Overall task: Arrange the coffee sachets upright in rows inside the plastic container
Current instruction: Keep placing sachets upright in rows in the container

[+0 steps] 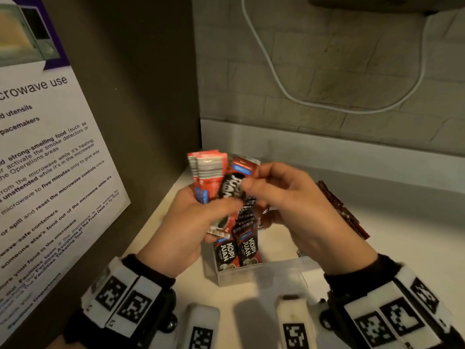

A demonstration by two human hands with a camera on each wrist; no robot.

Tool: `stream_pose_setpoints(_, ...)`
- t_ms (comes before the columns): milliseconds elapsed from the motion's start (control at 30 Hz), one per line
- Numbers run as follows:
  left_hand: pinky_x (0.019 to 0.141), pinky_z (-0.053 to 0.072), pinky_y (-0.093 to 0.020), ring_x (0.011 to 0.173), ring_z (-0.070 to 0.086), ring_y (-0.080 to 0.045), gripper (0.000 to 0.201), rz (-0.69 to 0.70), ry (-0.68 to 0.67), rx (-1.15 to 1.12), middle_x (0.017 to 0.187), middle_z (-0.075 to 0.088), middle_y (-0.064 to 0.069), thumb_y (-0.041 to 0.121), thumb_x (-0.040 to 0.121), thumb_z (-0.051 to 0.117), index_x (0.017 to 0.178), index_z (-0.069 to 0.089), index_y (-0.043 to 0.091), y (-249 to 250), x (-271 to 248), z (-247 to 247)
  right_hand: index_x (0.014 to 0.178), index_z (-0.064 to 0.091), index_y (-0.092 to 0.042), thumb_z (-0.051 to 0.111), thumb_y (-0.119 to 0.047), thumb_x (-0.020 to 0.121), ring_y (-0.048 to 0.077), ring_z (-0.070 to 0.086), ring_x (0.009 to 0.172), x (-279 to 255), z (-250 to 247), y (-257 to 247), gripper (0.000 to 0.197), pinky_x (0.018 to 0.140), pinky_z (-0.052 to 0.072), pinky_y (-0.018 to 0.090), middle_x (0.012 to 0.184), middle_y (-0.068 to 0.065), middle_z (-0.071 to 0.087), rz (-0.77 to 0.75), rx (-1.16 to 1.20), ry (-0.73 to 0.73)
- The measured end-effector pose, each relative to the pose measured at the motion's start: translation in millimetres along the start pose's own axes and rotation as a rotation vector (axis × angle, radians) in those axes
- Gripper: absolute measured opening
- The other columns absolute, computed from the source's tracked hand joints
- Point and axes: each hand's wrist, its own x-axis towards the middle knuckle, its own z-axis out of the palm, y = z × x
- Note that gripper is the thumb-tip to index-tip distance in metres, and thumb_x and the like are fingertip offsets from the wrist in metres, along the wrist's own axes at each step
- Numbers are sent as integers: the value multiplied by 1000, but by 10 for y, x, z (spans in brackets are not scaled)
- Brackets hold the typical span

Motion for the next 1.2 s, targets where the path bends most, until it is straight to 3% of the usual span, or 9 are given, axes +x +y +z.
stream_pose_setpoints(133,67,57,-37,78,73,-26,29,-22,-80,120,85,75,-9,14,61,84,86,75,25,-35,-26,32,85,68,-10,70,-8,78,12,55,50,-110,48,58,6,42,41,20,69,7,67,-39,56,-35)
stream_pose_setpoints(300,38,40,-11,56,65,-10,24,-44,-56,21,68,69,-4,14,59,75,81,66,13,7,-68,54,84,64,-6,69,-14,74,14,52,44,-112,-76,170,13,41,42,22,62,8,63,3,221,67)
stream_pose_setpoints(467,41,40,-13,53,60,-5,17,11,53,71,60,65,4,3,73,74,83,64,13,-82,-24,75,96,66,-1,67,-6,71,14,61,51,-111,-88,255,25,47,51,21,68,11,66,58,307,-20)
stream_pose_setpoints(567,41,38,-14,55,55,-5,10,16,125,68,61,62,5,10,77,74,83,66,14,-118,2,65,90,66,-4,61,2,81,15,65,56,-57,-154,271,12,54,56,21,70,11,70,26,331,107)
stream_pose_setpoints(700,50,40,-21,61,54,-8,3,1,353,35,72,65,5,22,88,67,88,65,20,-158,84,-106,87,62,-4,55,6,90,18,67,59,107,-382,327,11,55,56,23,71,12,69,5,150,382)
stream_pose_setpoints(833,57,44,-26,65,58,-7,14,-50,506,57,86,69,3,27,90,65,103,65,20,-281,139,-318,79,57,-7,60,4,87,24,68,63,191,-448,507,14,56,57,30,79,15,68,72,-166,441)
stream_pose_setpoints(1000,75,54,-39,81,64,-15,12,-248,471,-20,90,70,1,27,89,67,100,67,20,-462,146,-387,73,56,-3,57,9,87,15,64,50,257,-385,713,18,51,56,26,71,13,65,234,-219,322)
stream_pose_setpoints(1133,77,57,-47,71,67,-21,5,-316,428,-97,69,71,1,22,91,65,90,65,18,-530,137,-356,84,60,4,55,11,87,18,60,56,299,-357,792,9,48,53,23,76,19,62,303,-198,278)
stream_pose_setpoints(1200,81,56,-51,78,70,-25,5,-332,405,-109,73,74,-1,22,91,65,91,65,17,-533,130,-340,79,60,3,57,11,86,22,62,62,317,-370,823,11,52,55,25,76,18,64,323,-188,282)
